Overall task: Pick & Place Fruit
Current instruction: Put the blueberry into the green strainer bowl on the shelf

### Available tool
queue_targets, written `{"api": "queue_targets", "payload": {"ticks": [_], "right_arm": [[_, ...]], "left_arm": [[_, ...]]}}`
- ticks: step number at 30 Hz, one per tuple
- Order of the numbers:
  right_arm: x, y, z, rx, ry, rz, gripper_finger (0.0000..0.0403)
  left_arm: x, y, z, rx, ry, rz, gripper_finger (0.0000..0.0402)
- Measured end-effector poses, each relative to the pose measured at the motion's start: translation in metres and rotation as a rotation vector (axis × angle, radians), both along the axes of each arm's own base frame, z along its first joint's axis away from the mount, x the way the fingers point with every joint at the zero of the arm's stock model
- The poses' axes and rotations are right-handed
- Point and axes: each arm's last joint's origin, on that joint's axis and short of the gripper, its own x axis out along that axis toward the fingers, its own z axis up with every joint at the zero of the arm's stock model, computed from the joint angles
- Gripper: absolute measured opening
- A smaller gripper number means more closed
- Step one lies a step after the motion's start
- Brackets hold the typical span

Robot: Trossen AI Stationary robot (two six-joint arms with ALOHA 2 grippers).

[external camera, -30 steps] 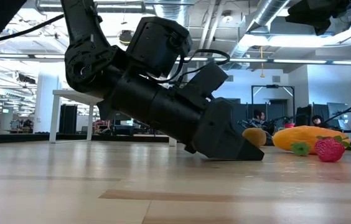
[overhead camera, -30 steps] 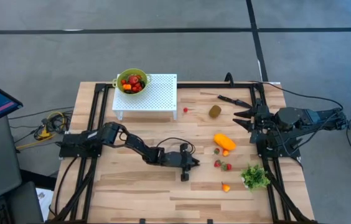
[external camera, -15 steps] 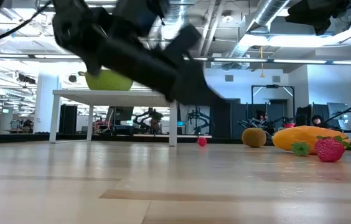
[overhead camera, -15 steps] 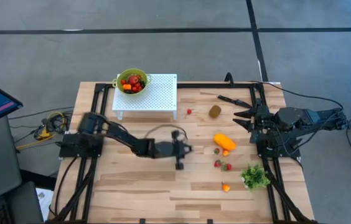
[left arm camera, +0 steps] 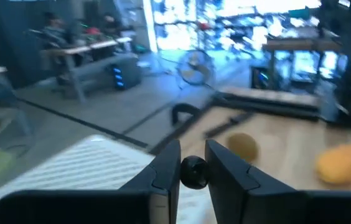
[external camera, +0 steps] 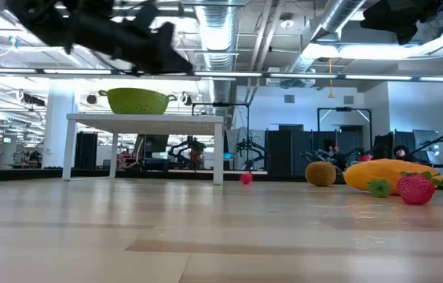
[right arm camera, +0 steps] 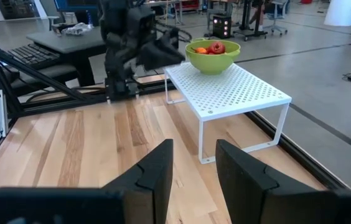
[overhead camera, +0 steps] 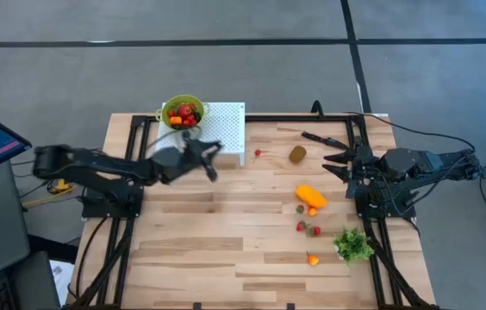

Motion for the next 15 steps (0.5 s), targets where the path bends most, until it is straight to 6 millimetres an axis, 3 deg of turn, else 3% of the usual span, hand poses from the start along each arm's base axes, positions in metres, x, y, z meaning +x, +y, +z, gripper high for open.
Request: {"api": "queue_targets", "payload": {"ticks": [7, 15], "right_arm": [[0.0, 0.0, 0.0, 0.0, 0.0, -0.001, 0.0116], [0.0, 0.0, 0.0, 0.0, 0.001, 0.0, 0.0116]], "left_arm": [[-0.054, 0.016, 0.01, 0.021, -0.127, 0.11, 0.0059], [-0.081, 0.028, 0.015, 0.13, -0.113, 0.286, 0.0059]]}}
